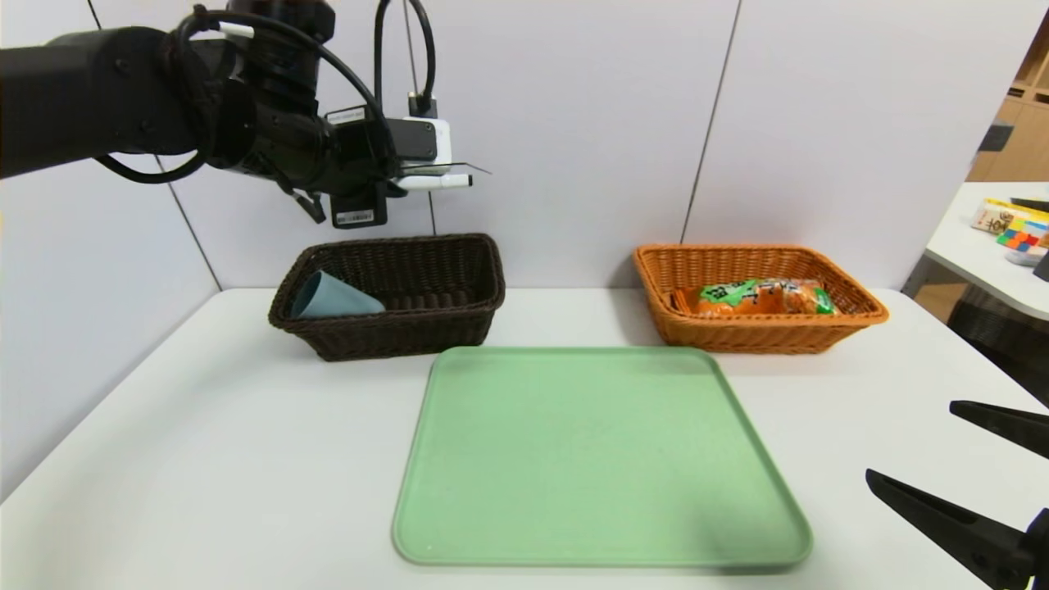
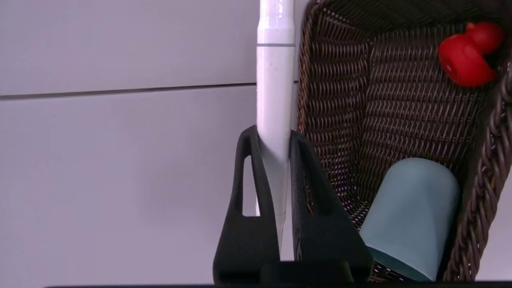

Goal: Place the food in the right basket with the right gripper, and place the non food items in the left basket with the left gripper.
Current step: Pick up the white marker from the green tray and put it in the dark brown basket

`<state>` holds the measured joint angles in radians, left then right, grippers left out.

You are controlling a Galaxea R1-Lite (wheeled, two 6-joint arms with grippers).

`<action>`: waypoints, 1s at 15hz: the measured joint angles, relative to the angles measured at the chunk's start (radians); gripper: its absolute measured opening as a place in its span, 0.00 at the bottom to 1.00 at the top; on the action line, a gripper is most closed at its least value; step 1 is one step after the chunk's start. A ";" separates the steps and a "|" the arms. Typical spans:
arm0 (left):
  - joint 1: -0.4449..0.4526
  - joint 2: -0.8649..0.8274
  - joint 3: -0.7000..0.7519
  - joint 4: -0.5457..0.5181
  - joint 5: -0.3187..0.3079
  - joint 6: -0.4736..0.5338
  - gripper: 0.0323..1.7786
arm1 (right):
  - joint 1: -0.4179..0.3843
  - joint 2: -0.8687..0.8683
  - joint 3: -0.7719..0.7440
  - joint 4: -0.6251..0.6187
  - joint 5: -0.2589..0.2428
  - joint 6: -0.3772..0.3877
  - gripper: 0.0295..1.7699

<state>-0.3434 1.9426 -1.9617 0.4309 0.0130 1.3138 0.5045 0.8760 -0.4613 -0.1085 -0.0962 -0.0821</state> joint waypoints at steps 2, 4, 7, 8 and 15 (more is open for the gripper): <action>0.017 0.031 0.000 0.007 0.000 0.011 0.07 | 0.000 0.001 0.004 -0.002 0.000 0.000 0.96; 0.029 0.058 0.000 0.022 0.000 0.024 0.07 | 0.000 0.001 0.008 -0.003 0.000 0.000 0.96; 0.040 0.093 0.000 0.031 0.001 0.024 0.07 | 0.000 0.001 0.013 -0.003 0.001 0.001 0.96; 0.042 0.104 0.000 0.031 0.001 0.023 0.07 | 0.000 0.002 0.014 -0.003 0.002 0.001 0.96; 0.044 0.170 -0.006 0.022 0.002 0.020 0.07 | 0.000 0.009 0.018 -0.006 0.001 0.002 0.96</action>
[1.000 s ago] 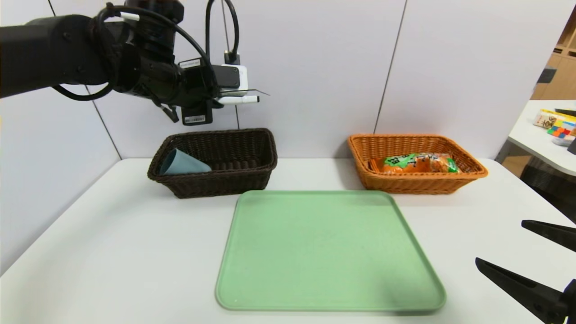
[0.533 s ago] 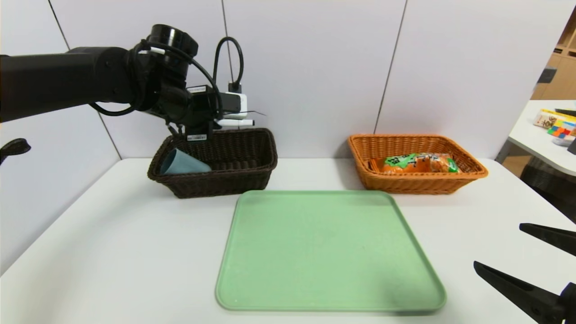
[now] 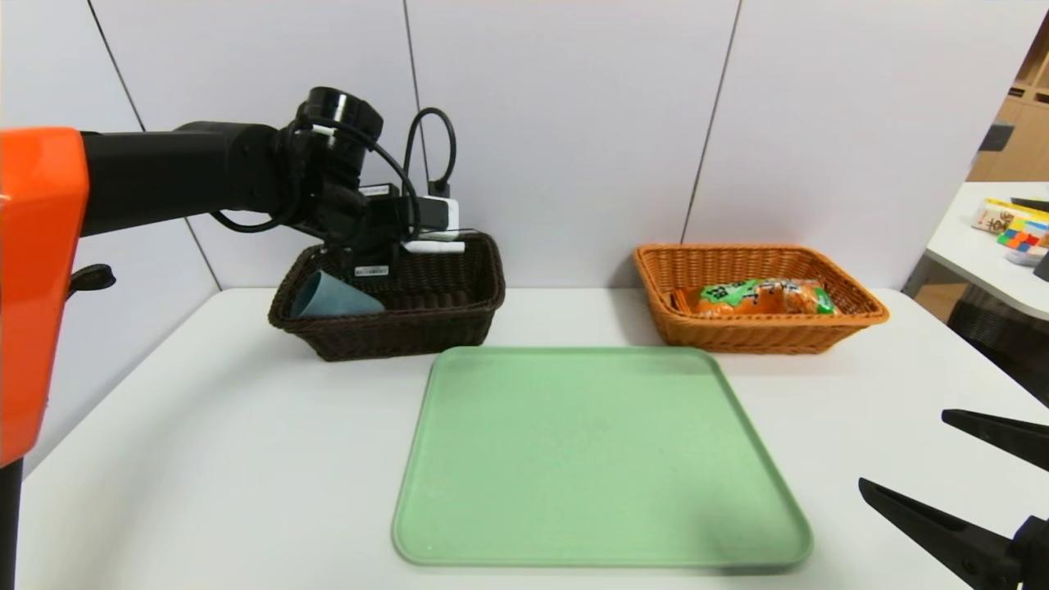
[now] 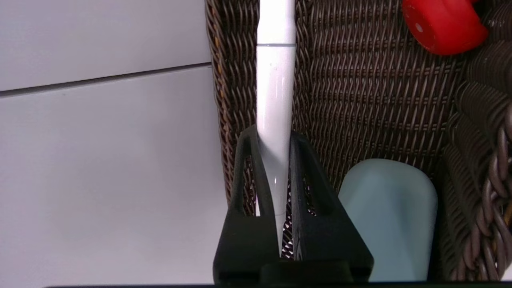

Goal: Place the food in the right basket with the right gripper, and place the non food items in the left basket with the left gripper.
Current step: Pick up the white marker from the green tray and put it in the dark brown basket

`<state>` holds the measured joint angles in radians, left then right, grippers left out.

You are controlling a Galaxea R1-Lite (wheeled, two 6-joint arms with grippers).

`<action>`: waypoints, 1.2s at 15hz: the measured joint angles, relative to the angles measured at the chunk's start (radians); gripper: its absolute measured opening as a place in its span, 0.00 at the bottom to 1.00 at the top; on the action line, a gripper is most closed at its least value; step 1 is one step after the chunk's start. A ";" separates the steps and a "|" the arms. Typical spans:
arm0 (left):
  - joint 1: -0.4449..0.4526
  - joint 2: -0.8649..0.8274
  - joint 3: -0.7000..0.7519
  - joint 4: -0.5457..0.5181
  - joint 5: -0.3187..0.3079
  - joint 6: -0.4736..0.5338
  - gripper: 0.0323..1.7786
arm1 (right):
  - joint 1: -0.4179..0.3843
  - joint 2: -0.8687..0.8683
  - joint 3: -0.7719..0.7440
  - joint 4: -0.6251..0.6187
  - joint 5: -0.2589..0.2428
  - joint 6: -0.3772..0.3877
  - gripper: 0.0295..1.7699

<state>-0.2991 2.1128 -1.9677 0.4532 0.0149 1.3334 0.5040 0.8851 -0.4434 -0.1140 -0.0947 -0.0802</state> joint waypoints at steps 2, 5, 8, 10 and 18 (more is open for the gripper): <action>0.001 0.011 0.000 0.000 0.000 0.000 0.07 | 0.000 0.001 0.000 0.000 0.000 0.000 0.96; 0.003 0.021 0.000 -0.001 0.001 0.000 0.07 | 0.000 0.003 0.000 -0.001 0.000 0.000 0.96; 0.012 0.033 -0.002 -0.003 0.001 -0.001 0.07 | 0.000 0.003 0.001 0.000 0.000 0.001 0.96; 0.015 0.041 -0.003 -0.003 0.001 -0.003 0.07 | 0.000 0.003 0.003 0.000 0.000 0.001 0.96; 0.021 0.049 -0.003 -0.002 0.003 -0.003 0.46 | 0.000 0.002 0.003 -0.001 0.000 0.003 0.96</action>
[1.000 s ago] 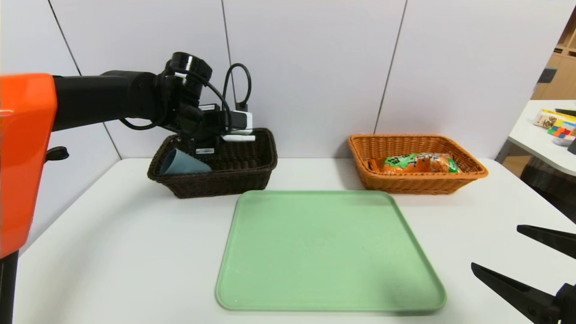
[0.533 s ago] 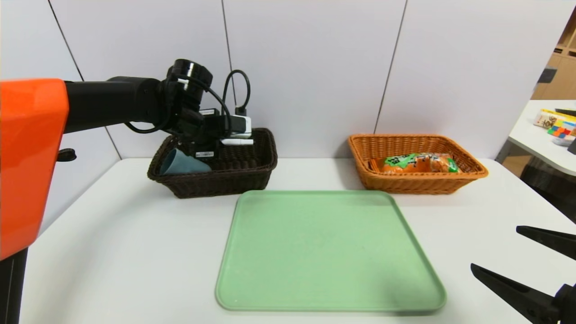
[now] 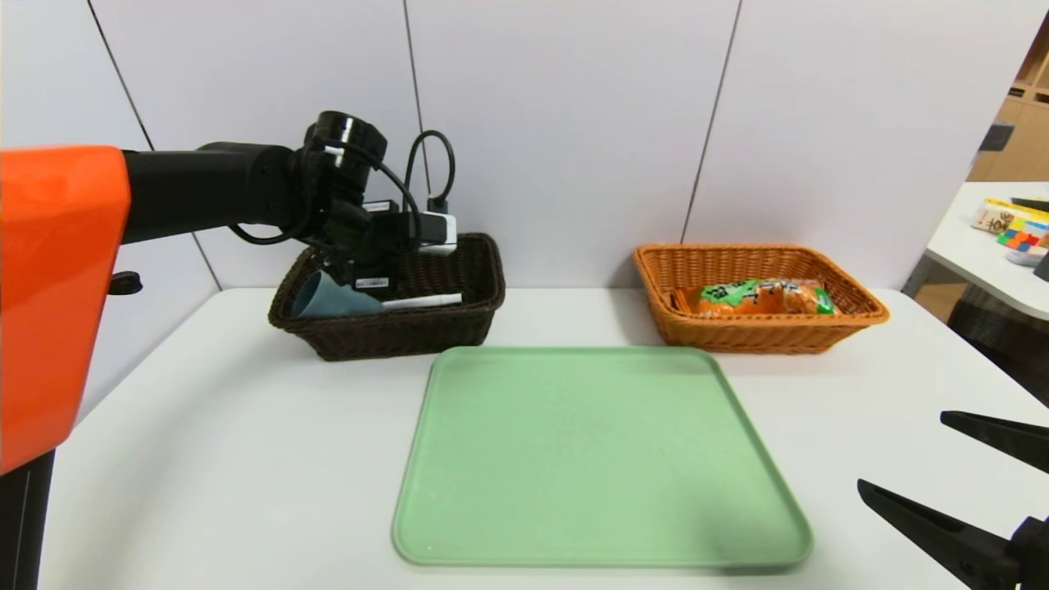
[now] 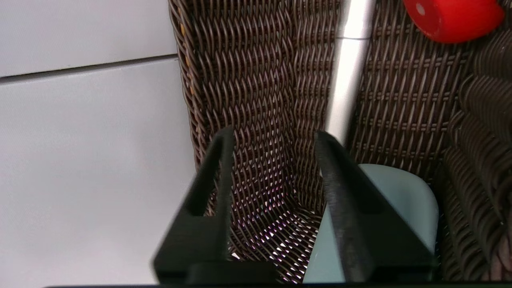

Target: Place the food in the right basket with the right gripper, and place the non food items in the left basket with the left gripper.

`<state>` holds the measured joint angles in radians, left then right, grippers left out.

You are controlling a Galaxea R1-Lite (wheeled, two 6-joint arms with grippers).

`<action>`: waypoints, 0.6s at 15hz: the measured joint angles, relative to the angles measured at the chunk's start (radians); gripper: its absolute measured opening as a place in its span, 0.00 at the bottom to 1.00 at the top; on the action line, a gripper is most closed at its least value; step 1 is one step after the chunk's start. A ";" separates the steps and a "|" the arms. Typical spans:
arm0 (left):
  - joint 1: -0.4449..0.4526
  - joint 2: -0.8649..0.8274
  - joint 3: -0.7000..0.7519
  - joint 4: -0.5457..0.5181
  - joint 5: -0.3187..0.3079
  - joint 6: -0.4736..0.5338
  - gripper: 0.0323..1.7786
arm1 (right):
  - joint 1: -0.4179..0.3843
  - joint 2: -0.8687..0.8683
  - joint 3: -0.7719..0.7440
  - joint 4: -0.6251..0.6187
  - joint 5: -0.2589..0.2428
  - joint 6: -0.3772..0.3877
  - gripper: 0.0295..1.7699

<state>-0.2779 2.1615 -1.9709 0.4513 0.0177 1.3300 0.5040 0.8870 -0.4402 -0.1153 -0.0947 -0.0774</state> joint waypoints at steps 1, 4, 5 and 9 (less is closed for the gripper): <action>0.000 0.000 0.001 0.000 0.000 0.000 0.52 | 0.000 0.000 0.000 -0.001 -0.001 0.000 0.96; -0.002 -0.007 0.001 -0.001 -0.001 0.000 0.66 | 0.000 -0.001 0.000 0.001 -0.001 0.000 0.96; -0.001 -0.017 0.000 -0.002 -0.001 0.000 0.70 | -0.001 -0.001 0.000 0.000 -0.001 0.001 0.96; -0.022 -0.107 -0.001 0.033 -0.009 -0.058 0.80 | -0.003 0.000 0.001 -0.002 -0.001 -0.001 0.96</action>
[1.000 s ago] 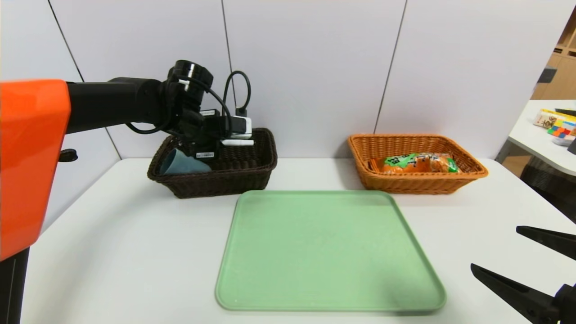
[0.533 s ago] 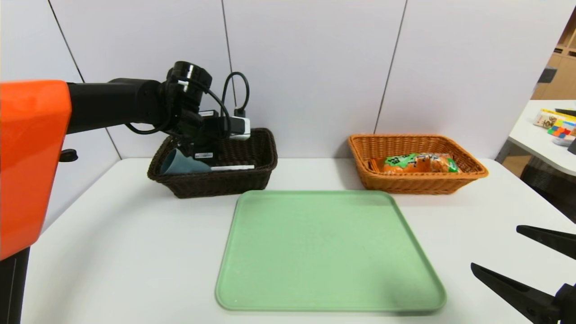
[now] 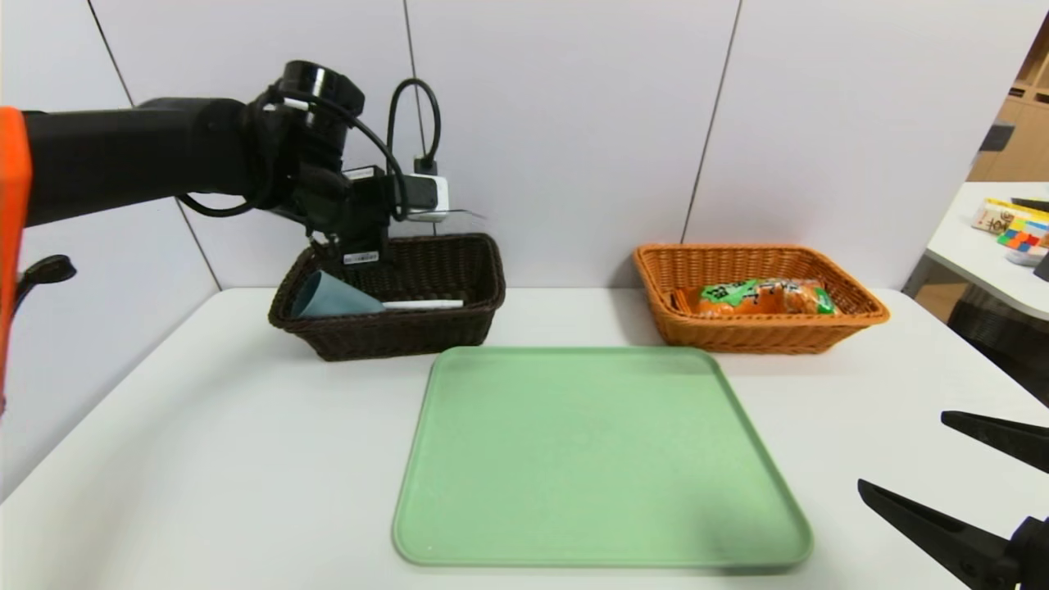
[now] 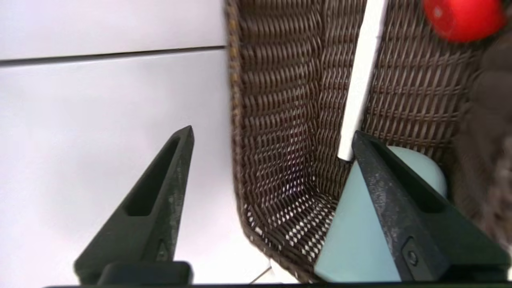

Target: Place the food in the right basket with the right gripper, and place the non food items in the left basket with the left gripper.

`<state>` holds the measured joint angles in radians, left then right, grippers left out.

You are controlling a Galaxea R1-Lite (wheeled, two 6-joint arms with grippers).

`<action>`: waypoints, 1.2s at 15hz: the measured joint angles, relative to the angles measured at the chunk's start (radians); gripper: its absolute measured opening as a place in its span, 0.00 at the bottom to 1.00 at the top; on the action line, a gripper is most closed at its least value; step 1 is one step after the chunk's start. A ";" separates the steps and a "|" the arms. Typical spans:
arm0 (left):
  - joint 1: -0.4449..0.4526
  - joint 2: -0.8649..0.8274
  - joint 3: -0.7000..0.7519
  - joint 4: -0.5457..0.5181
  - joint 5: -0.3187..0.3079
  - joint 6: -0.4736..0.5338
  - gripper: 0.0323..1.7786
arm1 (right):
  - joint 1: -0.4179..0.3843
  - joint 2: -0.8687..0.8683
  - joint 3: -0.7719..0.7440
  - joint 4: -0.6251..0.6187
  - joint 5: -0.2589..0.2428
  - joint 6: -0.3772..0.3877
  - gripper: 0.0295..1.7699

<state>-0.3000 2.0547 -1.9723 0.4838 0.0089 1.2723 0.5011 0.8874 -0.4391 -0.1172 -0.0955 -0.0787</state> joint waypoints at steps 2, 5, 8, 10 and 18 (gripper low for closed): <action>-0.041 -0.060 0.000 0.066 -0.013 -0.126 0.84 | 0.000 0.004 -0.005 -0.009 -0.001 -0.002 0.96; -0.105 -0.134 -0.001 0.125 -0.022 -0.344 0.87 | 0.000 0.008 -0.014 -0.010 -0.002 -0.003 0.96; -0.171 -0.174 -0.003 0.120 -0.019 -0.605 0.90 | 0.000 0.008 -0.019 -0.010 -0.006 -0.004 0.96; -0.204 -0.202 -0.003 0.119 -0.005 -0.815 0.91 | -0.002 0.007 -0.023 -0.009 -0.006 -0.004 0.96; -0.247 -0.468 0.309 0.056 0.100 -1.145 0.94 | -0.034 0.004 -0.025 -0.006 -0.034 -0.016 0.96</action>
<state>-0.5468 1.5866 -1.6630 0.5396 0.1091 0.1274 0.4674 0.8913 -0.4640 -0.1230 -0.1298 -0.0947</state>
